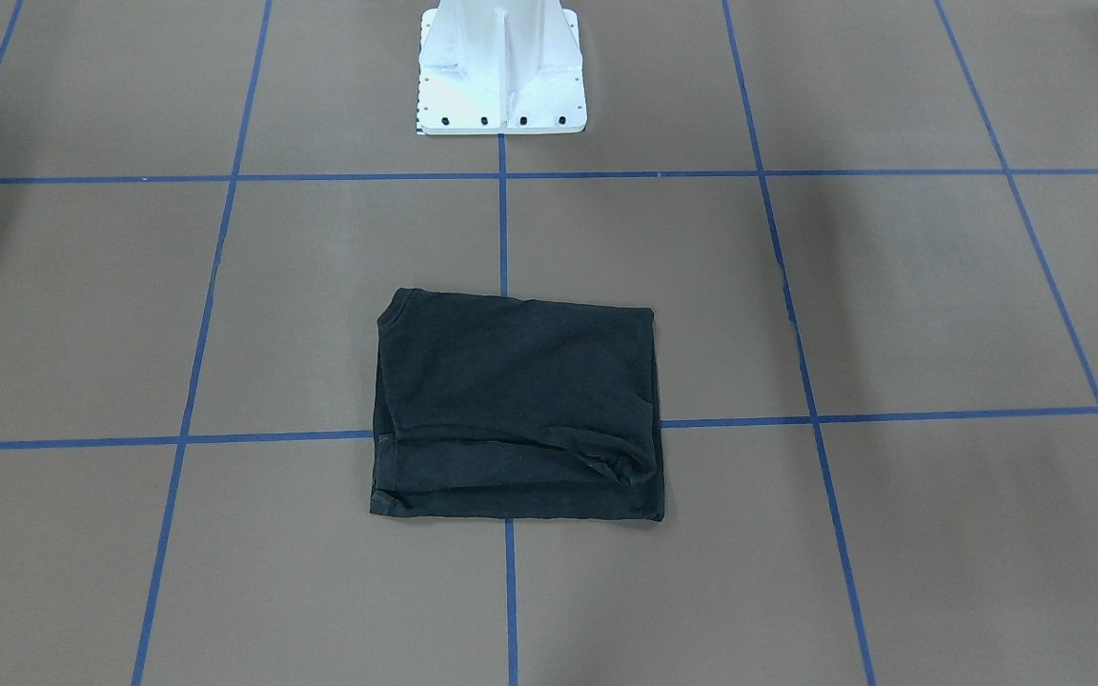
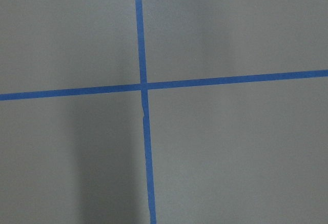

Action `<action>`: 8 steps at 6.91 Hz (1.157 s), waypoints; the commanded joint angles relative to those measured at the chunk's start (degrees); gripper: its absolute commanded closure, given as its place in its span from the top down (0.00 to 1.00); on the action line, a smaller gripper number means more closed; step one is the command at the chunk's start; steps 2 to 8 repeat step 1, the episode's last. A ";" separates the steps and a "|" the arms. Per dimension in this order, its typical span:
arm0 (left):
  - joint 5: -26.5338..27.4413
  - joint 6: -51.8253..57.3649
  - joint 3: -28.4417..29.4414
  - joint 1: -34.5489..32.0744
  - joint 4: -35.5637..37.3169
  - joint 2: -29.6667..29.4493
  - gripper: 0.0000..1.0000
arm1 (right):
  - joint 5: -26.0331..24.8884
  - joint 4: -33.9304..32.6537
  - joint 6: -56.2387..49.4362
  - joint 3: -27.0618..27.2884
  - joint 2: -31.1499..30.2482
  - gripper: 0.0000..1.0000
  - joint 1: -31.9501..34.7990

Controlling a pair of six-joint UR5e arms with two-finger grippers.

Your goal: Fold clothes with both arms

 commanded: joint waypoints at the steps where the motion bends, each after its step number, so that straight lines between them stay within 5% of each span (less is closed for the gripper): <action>1: 0.00 -0.06 0.04 0.00 0.00 0.00 1.00 | 0.01 0.06 0.00 -0.03 0.03 1.00 0.00; 8: 0.00 -0.06 0.04 0.00 0.00 0.00 1.00 | 0.01 0.06 0.00 -0.03 0.03 1.00 0.00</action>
